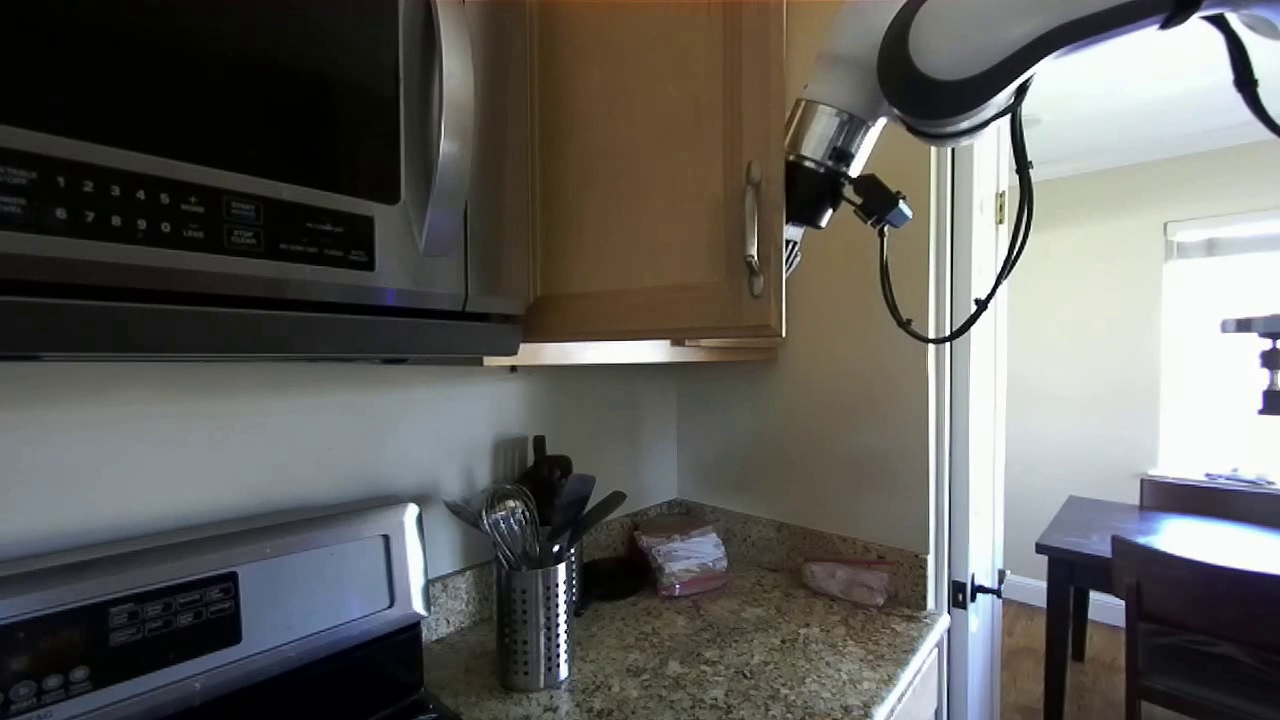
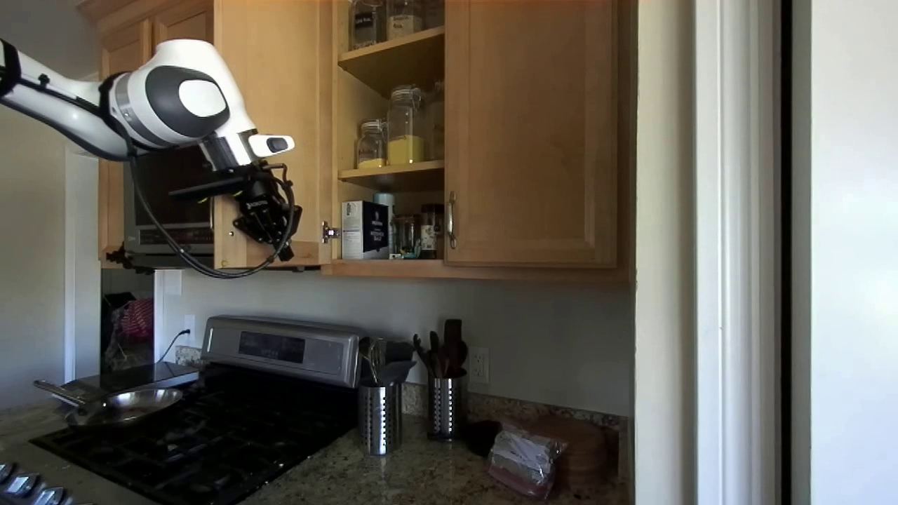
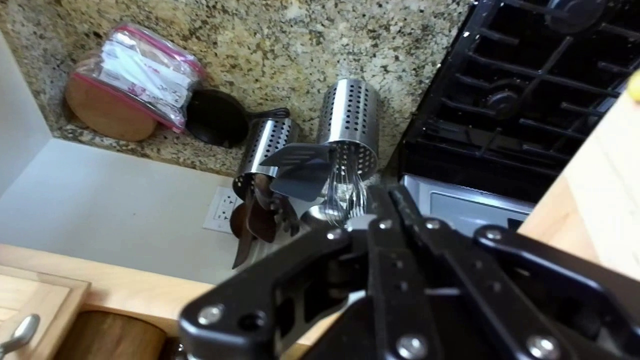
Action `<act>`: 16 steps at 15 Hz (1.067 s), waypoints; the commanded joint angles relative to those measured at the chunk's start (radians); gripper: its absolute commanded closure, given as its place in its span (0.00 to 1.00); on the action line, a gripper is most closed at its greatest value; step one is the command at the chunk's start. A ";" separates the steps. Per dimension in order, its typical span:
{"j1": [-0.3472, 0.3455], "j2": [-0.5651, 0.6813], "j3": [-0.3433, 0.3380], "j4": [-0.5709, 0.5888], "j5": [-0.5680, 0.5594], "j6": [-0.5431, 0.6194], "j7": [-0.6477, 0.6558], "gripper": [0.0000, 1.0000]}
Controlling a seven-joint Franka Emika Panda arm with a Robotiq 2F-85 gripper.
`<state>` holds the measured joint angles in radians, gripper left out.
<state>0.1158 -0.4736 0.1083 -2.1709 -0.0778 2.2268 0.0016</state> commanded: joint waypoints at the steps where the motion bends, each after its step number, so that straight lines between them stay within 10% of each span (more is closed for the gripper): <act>1: 0.027 -0.033 0.007 -0.007 0.034 0.001 -0.025 0.96; 10: -0.014 0.003 0.050 -0.012 -0.004 0.062 0.086 0.95; 16: -0.040 0.118 0.043 0.027 -0.021 0.251 0.103 0.45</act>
<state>0.1060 -0.4205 0.1487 -2.1721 -0.0719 2.3822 0.0815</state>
